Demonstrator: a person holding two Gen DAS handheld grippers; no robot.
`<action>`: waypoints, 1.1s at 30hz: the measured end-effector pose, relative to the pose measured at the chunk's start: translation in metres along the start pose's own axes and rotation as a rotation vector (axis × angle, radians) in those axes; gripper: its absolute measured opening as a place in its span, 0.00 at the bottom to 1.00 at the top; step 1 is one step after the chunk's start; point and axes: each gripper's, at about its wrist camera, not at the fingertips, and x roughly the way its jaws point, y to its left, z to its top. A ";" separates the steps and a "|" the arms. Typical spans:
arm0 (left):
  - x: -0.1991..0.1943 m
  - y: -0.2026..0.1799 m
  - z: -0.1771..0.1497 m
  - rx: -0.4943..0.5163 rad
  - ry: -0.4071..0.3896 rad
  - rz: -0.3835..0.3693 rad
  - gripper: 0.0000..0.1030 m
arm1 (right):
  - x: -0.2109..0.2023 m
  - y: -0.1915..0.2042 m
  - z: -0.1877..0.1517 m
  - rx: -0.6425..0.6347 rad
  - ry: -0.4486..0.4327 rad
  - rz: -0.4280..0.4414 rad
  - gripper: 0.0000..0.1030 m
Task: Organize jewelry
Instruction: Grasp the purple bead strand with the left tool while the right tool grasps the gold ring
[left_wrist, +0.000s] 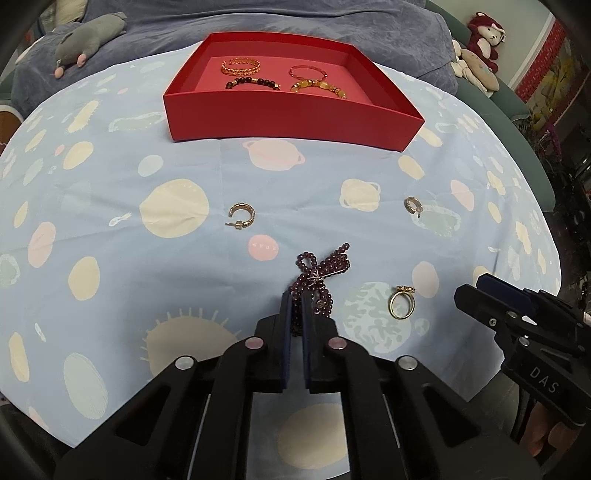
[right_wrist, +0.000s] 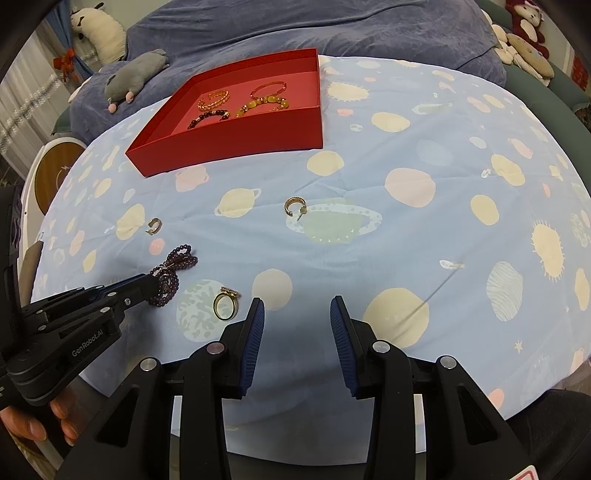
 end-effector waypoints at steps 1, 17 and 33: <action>-0.002 0.002 -0.001 -0.005 -0.002 -0.002 0.03 | 0.000 0.001 0.000 -0.002 0.000 0.001 0.36; -0.021 0.037 -0.014 -0.089 -0.019 0.036 0.03 | 0.012 0.043 -0.005 -0.060 0.026 0.069 0.36; -0.013 0.047 -0.018 -0.118 -0.005 0.020 0.03 | 0.032 0.055 -0.003 -0.093 0.018 0.023 0.28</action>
